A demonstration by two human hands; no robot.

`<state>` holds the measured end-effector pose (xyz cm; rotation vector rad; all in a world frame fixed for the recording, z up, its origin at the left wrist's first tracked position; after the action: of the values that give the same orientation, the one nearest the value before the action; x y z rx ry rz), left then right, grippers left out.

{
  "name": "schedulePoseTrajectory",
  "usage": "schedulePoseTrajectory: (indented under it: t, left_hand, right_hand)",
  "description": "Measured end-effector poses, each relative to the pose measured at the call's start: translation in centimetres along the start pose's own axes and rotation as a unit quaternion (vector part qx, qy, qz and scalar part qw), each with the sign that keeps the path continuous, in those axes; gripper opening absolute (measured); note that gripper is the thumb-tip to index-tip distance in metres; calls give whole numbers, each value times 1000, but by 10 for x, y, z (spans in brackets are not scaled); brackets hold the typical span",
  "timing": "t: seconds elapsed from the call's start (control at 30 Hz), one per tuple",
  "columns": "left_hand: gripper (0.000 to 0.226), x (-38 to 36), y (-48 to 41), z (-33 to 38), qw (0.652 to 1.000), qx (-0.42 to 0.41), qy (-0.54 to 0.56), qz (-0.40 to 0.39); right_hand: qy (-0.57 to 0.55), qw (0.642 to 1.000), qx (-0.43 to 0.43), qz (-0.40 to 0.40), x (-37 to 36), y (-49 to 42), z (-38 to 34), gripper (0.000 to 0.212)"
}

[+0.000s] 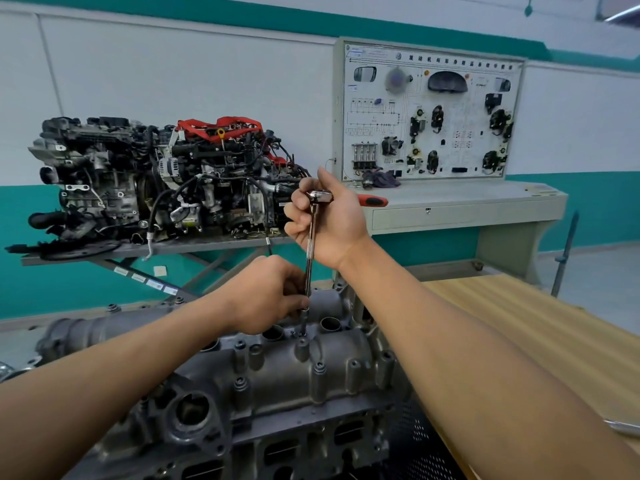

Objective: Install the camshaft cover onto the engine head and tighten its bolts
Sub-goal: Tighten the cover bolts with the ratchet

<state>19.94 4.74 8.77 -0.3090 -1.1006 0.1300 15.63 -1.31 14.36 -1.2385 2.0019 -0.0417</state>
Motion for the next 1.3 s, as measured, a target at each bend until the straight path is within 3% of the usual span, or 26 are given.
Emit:
schedulePoseTrajectory:
  t: [0.47,0.57,0.7,0.87,0.97,1.07,1.1,1.13,1.2,1.23,1.27,1.3]
  left_hand:
    - [4,1,0,1,1000,-2,-20,7]
    - [6,2,0,2,1000,-2,-21,9]
    - [5,4,1,2,999,-2,-32,17]
    - [6,6,3,-1,999,9,-35,23]
    - [8,8,6,-4,998,21,-41,42]
    - [22,9,6,-2,997,21,-36,58]
    - [26,9,5,-4,998,22,-32,54]
    - [24,10,5,-2,998,14,-29,56]
    - [20,9,7,6,998,-11,-31,59]
    - [28,8,8,11,998,-24,-27,57]
    - [34,7,10,18,997,-48,-6,60]
    - [35,7,13,23,996,-52,35,57]
  right_hand:
    - [-55,989,-87,-110,-8,-7,11,70]
    - [-61,986,-106,-115,-6,-9,14,72]
    - [-37,986,-105,-128,-12,-10,15,60]
    - [-21,984,-131,-119,-15,-10,20,73]
    - [1,993,-90,-82,-15,-8,17,66]
    - [94,994,57,30,-9,-3,7,59]
    - [159,973,140,87,-6,3,-2,57]
    - [245,927,242,147,-6,15,-13,55]
    - [423,761,437,228,-25,49,-30,52]
    - [483,680,502,227,-39,62,-28,53]
    - [527,629,531,211,-50,67,-22,54]
    - [558,612,526,192,-56,66,-17,55]
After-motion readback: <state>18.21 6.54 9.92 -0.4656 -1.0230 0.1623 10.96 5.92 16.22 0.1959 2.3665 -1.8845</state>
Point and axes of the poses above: each hand's wrist, its own y-axis away from the middle knuckle, its own x-axis out of the back of the hand, z = x × y, the point moved 8 cm from there along -y, towards the middle knuckle
